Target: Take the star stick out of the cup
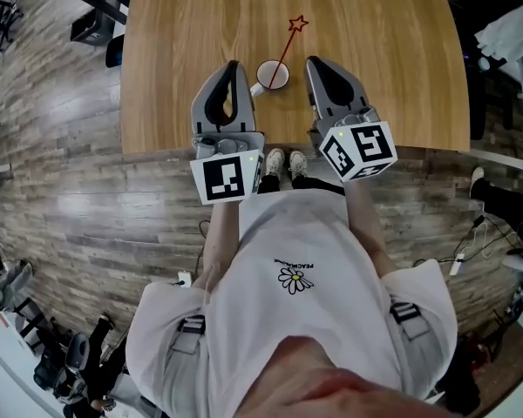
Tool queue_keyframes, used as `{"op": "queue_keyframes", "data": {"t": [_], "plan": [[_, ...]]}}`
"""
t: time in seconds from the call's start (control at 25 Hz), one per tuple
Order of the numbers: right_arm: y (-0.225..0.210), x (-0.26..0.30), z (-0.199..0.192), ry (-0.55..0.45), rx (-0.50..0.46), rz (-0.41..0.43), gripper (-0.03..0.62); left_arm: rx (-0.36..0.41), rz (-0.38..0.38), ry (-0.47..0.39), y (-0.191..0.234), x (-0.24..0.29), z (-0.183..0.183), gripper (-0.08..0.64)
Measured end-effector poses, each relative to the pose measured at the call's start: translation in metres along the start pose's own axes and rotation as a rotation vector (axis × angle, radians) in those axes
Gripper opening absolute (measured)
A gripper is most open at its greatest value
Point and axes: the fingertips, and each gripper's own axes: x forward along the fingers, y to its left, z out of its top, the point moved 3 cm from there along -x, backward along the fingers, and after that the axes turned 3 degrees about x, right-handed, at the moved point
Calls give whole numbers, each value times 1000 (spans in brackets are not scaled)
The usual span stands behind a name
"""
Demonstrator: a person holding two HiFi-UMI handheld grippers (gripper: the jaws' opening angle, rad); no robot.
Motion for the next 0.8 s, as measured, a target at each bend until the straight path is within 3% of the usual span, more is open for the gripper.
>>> {"op": "queue_keyframes", "data": {"t": [0.04,0.08,0.44,0.6,0.8], "plan": [[-5,7,-5,22,18,9,44,3,0,1,0,0,0,15],[-9,15,-12,49,47,24,126,3,1,3,1,0,-1,15],[-71,65,-94,210,505,12,115,1,20,21,-5,-1,-6,15],[-73,76,-121,277,553,29,117,-8,44,41,-2,-10,-9,15],[-68,86,-134,336,518,76,115,-7,60,74,-1,-13,-17,15]]}}
